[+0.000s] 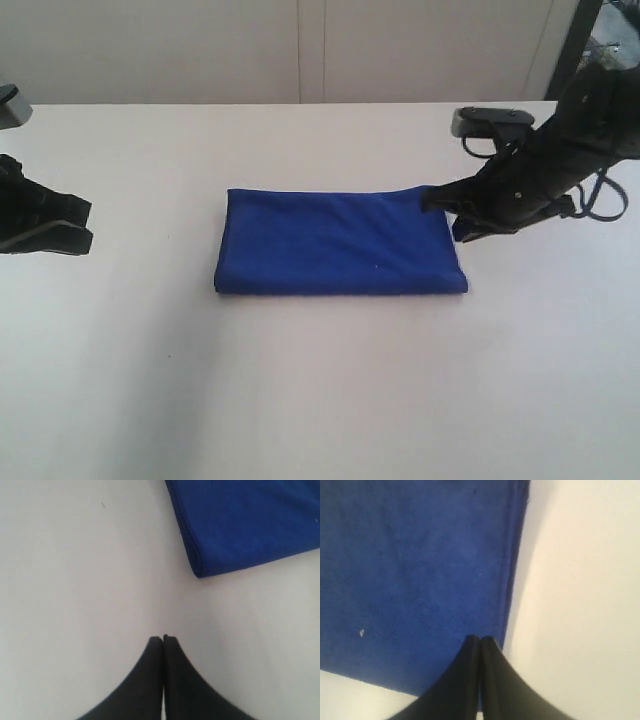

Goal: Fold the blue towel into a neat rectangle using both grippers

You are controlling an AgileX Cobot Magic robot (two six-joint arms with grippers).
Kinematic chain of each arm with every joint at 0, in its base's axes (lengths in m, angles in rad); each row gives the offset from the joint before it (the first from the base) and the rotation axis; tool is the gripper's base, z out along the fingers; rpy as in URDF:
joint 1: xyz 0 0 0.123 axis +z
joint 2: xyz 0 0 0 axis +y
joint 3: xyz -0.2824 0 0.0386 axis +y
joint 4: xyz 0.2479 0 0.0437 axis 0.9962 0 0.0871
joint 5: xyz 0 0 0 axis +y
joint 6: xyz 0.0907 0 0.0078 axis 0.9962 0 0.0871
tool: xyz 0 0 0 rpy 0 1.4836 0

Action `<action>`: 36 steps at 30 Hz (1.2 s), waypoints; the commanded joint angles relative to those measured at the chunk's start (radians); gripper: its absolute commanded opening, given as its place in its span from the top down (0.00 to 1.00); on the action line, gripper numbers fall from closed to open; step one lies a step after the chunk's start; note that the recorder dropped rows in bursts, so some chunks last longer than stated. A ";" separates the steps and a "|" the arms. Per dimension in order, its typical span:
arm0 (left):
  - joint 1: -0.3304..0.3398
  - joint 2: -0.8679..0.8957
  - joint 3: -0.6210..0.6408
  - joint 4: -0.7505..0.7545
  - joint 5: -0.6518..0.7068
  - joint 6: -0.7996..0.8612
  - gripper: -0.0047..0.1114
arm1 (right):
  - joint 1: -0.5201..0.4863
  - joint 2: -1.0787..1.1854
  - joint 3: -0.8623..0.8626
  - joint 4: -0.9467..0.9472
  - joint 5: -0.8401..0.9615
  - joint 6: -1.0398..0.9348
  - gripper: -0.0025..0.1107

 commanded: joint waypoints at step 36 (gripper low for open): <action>0.002 -0.643 0.267 0.471 -0.027 -0.366 0.96 | -0.228 -1.363 0.614 -0.131 -0.234 -0.061 0.98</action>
